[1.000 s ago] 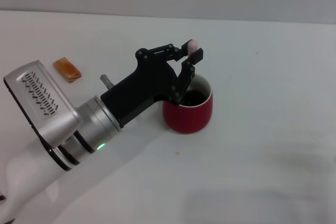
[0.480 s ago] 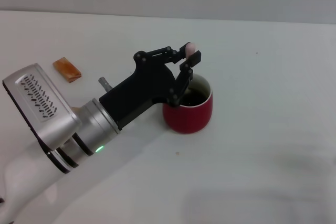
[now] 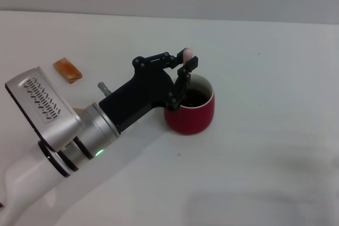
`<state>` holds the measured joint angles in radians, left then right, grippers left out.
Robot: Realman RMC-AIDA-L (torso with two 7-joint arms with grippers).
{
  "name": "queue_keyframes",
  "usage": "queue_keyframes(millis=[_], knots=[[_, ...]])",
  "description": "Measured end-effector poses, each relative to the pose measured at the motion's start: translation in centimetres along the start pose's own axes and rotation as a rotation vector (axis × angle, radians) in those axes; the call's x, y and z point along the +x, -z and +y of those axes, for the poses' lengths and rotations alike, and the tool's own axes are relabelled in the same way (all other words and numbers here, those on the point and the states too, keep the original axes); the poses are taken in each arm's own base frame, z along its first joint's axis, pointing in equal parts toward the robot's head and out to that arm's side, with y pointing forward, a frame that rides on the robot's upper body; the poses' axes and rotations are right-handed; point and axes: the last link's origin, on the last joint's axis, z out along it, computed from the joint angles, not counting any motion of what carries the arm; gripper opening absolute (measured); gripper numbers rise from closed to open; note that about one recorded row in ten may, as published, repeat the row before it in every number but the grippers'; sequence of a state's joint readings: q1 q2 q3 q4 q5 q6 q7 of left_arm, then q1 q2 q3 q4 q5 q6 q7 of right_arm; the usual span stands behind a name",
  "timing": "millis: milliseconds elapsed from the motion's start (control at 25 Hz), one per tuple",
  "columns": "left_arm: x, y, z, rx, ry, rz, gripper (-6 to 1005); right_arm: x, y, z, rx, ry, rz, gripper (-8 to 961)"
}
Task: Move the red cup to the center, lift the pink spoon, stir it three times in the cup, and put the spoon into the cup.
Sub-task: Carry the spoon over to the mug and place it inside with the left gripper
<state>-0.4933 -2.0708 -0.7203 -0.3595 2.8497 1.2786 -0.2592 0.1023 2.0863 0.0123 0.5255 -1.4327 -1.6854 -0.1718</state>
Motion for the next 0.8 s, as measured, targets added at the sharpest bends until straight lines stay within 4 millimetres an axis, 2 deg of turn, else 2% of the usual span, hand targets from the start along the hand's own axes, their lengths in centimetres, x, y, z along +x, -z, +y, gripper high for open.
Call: queue_keyframes(millis=[800], knots=[[-1.3, -3.3, -0.8, -0.017, -0.063, -0.153, 146, -0.3, 0.5, 0.3, -0.012, -0.011, -0.011, -1]])
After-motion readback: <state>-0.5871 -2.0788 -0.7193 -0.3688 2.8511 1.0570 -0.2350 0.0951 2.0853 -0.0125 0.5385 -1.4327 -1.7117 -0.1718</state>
